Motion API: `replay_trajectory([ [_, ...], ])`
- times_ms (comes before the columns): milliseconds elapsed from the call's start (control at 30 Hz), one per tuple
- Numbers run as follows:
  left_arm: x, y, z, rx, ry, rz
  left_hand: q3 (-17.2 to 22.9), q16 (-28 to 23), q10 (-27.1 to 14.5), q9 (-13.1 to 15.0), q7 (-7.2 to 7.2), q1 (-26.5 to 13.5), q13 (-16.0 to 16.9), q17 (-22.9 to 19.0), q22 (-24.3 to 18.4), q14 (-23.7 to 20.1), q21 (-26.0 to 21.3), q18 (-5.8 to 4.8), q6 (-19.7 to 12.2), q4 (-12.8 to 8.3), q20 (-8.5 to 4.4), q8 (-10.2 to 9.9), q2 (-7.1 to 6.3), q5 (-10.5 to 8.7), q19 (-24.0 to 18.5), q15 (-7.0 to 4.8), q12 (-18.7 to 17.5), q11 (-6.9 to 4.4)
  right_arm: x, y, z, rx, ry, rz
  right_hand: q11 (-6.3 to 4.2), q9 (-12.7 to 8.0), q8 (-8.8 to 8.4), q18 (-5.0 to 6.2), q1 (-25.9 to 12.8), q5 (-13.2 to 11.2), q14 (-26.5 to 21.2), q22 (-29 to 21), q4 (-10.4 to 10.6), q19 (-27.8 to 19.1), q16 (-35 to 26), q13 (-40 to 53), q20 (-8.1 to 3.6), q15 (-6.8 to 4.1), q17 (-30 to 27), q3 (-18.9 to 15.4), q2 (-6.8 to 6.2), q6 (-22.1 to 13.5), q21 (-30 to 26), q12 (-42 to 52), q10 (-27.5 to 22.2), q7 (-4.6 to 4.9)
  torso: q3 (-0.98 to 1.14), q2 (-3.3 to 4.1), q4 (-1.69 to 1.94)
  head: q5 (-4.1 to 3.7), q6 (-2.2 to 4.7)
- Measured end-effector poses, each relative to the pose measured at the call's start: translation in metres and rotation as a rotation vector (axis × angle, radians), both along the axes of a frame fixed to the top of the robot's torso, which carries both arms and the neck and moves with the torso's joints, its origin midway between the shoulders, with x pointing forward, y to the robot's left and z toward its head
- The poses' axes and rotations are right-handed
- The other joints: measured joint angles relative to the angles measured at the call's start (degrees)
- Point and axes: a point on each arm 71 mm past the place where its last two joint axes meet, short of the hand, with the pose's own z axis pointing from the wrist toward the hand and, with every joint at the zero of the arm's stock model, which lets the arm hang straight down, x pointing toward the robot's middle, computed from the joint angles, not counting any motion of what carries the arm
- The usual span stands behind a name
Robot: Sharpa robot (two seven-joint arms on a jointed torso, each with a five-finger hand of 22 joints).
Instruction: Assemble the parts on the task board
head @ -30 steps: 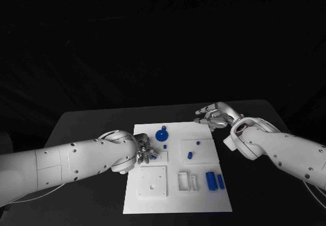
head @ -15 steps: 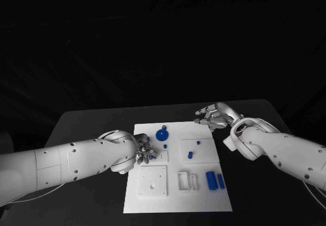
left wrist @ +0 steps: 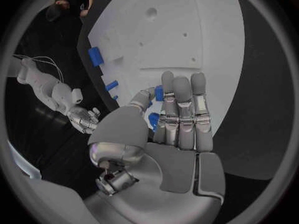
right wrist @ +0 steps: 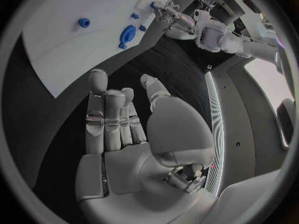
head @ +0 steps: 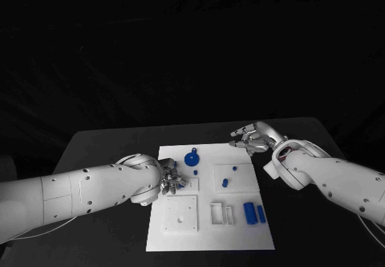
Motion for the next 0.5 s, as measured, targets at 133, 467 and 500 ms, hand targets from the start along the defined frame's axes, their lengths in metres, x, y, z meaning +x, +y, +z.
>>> replay_trajectory([
  [133, 0.0001, 0.0001, -0.0001, 0.0, 0.001, 0.0, 0.0, 0.0, 0.0, 0.0, 0.0, 0.0, 0.0, 0.0, 0.3, 0.0, -0.4, 0.0, 0.0, 0.0, -0.2, 0.0, 0.0, 0.0, 0.2, 0.0, 0.0, 0.0, -0.0001, 0.0003, -0.0007, 0.0, 0.002, 0.0, 0.0, 0.0, 0.0, 0.0, 0.0, 0.0, 0.0, 0.0, 0.0, 0.0, 0.0, 0.0, 0.0, 0.0, 0.0, 0.0, 0.0, 0.0, 0.0, 0.0, 0.0, 0.0, 0.01, 0.0, -0.02, 0.01, 0.01],
  [467, 0.0006, 0.0006, -0.0003, -0.002, 0.004, 0.002, 0.0, 0.0, 0.0, 0.0, 0.0, -0.1, 0.0, 0.0, 0.5, 0.0, -0.7, 0.0, 0.0, 0.0, -0.2, 0.0, -0.05, -0.04, 0.2, 0.0, 0.0, 0.0, -0.0002, 0.0006, -0.0018, 0.0, 0.004, 0.001, 0.0, 0.0, 0.0, -0.01, -0.2, 0.0, 0.0, 0.0, -0.2, 0.0, 0.0, 0.0, 0.0, 0.0, 0.0, -0.2, 0.25, 0.0, 0.0, 0.0, 0.0, 0.0, 0.04, 0.01, -0.09, -0.02, 0.01],
  [500, 0.0007, 0.0006, -0.0003, -0.002, 0.005, 0.002, 0.0, 0.0, 0.0, 0.0, 0.0, -0.1, 0.0, 0.0, 0.5, 0.0, -0.7, 0.0, 0.0, 0.0, -0.2, 0.0, -0.05, -0.04, 0.2, 0.0, 0.0, 0.0, -0.0002, 0.0006, -0.0018, 0.0, 0.004, 0.001, 0.0, 0.0, 0.0, 0.0, -0.2, 0.0, 0.0, 0.0, -0.2, 0.0, 0.0, 0.0, 0.0, 0.0, 0.0, -0.2, 0.25, 0.0, 0.0, 0.0, 0.0, 0.0, 0.05, 0.01, -0.09, -0.05, 0.01],
])
